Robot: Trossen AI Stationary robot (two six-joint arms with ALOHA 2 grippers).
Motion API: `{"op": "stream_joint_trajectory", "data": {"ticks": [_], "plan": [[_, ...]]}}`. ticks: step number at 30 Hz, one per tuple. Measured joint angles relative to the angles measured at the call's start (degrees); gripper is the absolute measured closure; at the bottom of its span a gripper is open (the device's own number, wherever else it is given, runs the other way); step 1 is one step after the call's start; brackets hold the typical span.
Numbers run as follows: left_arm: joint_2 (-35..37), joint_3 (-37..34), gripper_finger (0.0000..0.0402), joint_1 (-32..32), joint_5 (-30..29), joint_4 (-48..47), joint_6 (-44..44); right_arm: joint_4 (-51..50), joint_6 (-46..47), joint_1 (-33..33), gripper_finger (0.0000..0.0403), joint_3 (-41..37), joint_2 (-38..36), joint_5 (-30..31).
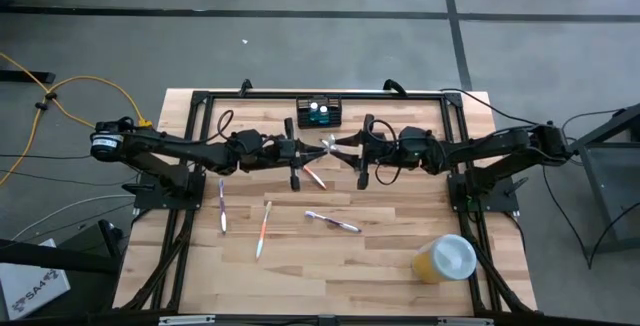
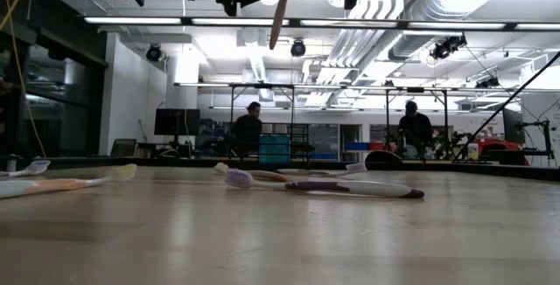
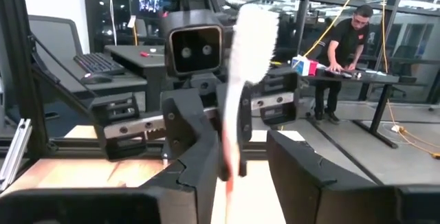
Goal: Pick & Place toothbrushing station
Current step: Put the left orange toothbrush into the wire organizer
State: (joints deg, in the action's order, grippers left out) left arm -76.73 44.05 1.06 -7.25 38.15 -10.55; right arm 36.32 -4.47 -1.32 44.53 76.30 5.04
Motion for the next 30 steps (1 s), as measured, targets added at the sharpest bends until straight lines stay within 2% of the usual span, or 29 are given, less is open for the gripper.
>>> {"op": "stream_joint_trajectory", "data": {"ticks": [14, 23, 30], "plan": [[-0.2, 0.1, 0.0400, -0.2, 0.0, 1.4, 0.0, 2.2, 0.1, 0.0, 0.0286, 0.0, 0.0, -0.7], [-7.3, 0.1, 0.0400, -0.2, 2.1, 9.6, 0.2, 2.5, 0.3, 0.0, 0.0286, 0.0, 0.0, -1.1], [-6.7, 0.1, 0.0400, 0.0, 1.5, 10.3, -0.8, 0.2, 0.4, 0.0, 0.0286, 0.0, 0.0, -0.6]]}}
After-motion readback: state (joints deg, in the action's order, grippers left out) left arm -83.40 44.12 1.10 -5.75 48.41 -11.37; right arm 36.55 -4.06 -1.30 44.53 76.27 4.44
